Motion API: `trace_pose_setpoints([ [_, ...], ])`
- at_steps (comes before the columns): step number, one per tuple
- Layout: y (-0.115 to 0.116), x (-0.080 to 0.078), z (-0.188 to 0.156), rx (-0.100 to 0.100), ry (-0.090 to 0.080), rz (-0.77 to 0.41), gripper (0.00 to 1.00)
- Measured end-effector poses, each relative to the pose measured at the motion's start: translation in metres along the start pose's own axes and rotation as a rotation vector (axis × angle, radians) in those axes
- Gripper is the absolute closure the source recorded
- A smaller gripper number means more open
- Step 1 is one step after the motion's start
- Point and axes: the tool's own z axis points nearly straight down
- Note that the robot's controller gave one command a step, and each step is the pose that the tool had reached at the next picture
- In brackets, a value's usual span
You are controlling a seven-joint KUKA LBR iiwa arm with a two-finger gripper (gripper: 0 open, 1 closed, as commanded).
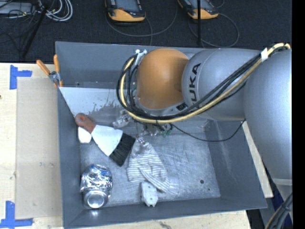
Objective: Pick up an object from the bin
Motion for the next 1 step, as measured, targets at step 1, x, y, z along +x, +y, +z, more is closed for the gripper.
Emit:
trace_pose_setpoints([
  [1,0.0000,0.0000,0.0000,0.000,0.000,0.000,0.00],
])
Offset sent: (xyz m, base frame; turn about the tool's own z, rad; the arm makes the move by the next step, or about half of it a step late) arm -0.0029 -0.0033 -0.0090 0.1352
